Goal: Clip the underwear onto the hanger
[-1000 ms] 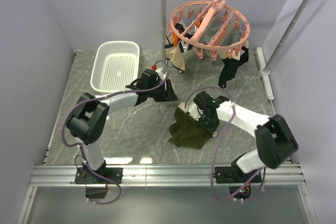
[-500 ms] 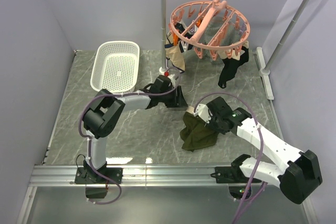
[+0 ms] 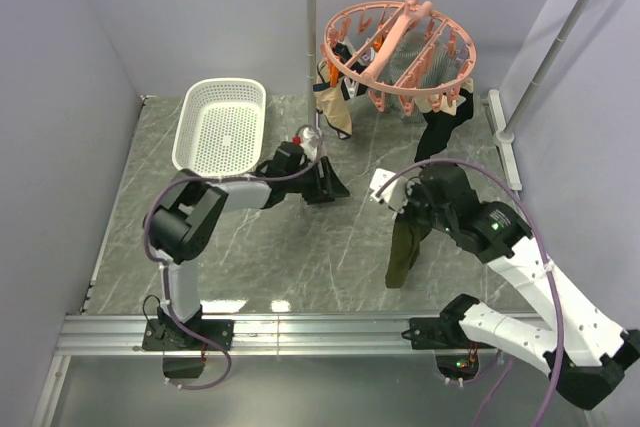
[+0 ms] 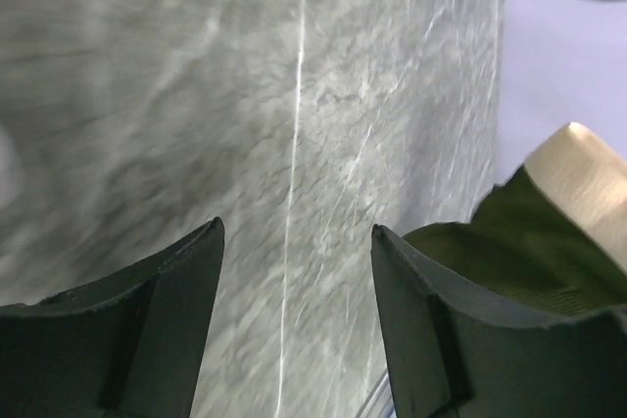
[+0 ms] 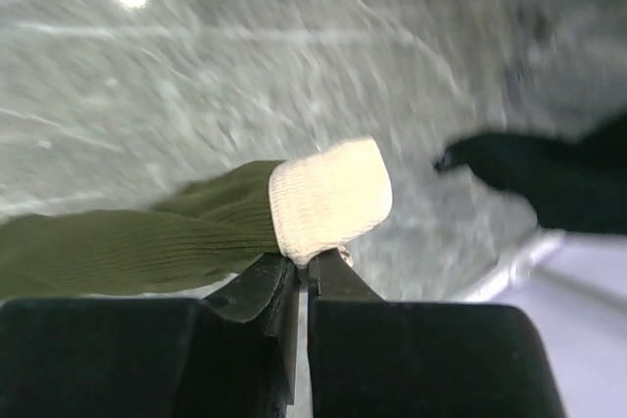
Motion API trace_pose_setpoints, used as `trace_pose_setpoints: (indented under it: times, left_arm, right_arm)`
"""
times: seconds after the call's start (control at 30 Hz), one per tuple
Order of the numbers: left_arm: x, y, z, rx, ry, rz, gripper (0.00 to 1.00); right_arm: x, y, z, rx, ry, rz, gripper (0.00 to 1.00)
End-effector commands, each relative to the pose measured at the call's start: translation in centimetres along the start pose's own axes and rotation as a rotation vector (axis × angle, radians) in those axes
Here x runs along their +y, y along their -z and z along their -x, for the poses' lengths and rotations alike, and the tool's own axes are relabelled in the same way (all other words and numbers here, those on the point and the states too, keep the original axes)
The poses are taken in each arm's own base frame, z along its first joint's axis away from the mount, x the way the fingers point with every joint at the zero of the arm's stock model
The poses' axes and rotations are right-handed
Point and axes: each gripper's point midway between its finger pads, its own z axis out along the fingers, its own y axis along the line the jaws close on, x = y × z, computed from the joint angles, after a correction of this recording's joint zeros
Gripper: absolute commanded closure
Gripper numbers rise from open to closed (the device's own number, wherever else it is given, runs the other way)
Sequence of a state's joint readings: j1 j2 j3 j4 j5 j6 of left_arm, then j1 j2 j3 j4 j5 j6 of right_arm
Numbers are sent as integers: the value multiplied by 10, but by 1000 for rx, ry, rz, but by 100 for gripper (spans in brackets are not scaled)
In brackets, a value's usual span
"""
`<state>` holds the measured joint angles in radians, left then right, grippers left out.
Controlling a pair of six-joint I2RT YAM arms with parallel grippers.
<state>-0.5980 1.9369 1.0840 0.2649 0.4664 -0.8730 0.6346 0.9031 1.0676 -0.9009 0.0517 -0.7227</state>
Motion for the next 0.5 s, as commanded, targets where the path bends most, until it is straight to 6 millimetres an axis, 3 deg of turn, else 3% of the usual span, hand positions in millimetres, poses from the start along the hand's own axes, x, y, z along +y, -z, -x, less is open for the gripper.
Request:
trace_pose_setpoints:
  times: [0.0, 0.1, 0.13, 0.23, 0.27, 0.3, 0.37, 0.4, 0.47]
  left_arm:
    - [-29, 38, 30, -87, -53, -66, 33]
    - [-18, 65, 39, -126, -26, -35, 33]
    - [-17, 75, 38, -133, -29, -27, 33]
    - [-14, 94, 45, -162, -34, -8, 33]
    - [-6, 97, 43, -158, -32, 17, 33]
    - [-3, 100, 43, -159, -33, 35, 32]
    - [4, 104, 44, -164, -27, 76, 32]
    - [7, 105, 45, -166, -25, 90, 32]
    - [13, 107, 49, -172, -25, 116, 31]
  right_arm:
    - [-2, 8, 50, -129, 38, 59, 100]
    - [1, 13, 87, -210, 41, 111, 100]
    - [-2, 23, 110, -276, 37, 127, 100]
    - [-5, 36, 127, -331, -11, 146, 100]
    - [-4, 34, 122, -316, -15, 144, 100]
    - [7, 20, 106, -267, -7, 159, 100]
    - [9, 5, 81, -205, -6, 121, 100]
    - [24, -15, 51, -115, -9, 143, 100]
    - [34, -36, 18, -12, -58, 171, 100]
